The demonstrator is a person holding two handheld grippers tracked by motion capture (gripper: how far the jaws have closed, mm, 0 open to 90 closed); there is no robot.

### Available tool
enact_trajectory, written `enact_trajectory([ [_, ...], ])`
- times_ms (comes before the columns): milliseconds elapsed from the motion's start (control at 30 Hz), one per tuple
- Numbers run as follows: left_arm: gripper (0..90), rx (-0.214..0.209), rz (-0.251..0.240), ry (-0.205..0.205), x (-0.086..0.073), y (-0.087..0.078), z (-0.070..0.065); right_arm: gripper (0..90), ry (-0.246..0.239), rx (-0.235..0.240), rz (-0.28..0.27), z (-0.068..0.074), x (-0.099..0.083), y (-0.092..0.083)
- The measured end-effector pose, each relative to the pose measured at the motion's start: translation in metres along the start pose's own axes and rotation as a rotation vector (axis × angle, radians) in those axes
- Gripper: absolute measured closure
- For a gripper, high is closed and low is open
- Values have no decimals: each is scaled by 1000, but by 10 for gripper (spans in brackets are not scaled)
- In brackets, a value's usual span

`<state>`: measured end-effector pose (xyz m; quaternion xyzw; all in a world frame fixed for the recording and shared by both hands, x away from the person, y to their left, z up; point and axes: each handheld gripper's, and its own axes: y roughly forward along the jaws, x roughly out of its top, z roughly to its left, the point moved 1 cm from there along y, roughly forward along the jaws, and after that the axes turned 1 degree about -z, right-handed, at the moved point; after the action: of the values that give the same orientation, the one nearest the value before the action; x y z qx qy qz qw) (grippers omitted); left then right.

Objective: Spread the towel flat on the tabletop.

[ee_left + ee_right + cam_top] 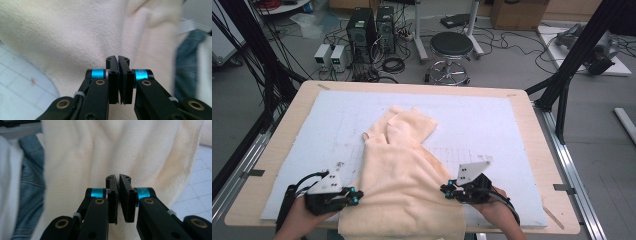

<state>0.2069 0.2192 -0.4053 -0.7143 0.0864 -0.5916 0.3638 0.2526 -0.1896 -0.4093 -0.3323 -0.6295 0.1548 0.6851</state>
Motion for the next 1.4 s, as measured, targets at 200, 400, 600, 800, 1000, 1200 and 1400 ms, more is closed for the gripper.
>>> enact_trajectory([
  [200, 795, -43, -13, -9, -7, -25, -26, 762, -27, 128, -24, 43, 7, -9],
  [400, 671, 65, -67, -28, 8, -16, 9, 654, -27, 28, -55, 11, 28, -6],
  [600, 499, 175, -75, -44, 22, 13, 47, 607, -27, -86, 1, -47, 43, 29],
  [800, 457, 216, -60, -136, 29, 51, 91, 597, 8, -81, 38, -77, 43, 66],
  [1000, 761, 120, 88, -108, 21, 76, 92, 863, 40, -18, 110, -85, 30, 85],
  [1200, 844, 143, 49, -120, 16, 58, 79, 879, 52, -46, 126, -76, 23, 56],
  [1400, 842, 123, -25, -108, 10, 36, 52, 881, 53, -82, 85, -41, -3, 7],
])
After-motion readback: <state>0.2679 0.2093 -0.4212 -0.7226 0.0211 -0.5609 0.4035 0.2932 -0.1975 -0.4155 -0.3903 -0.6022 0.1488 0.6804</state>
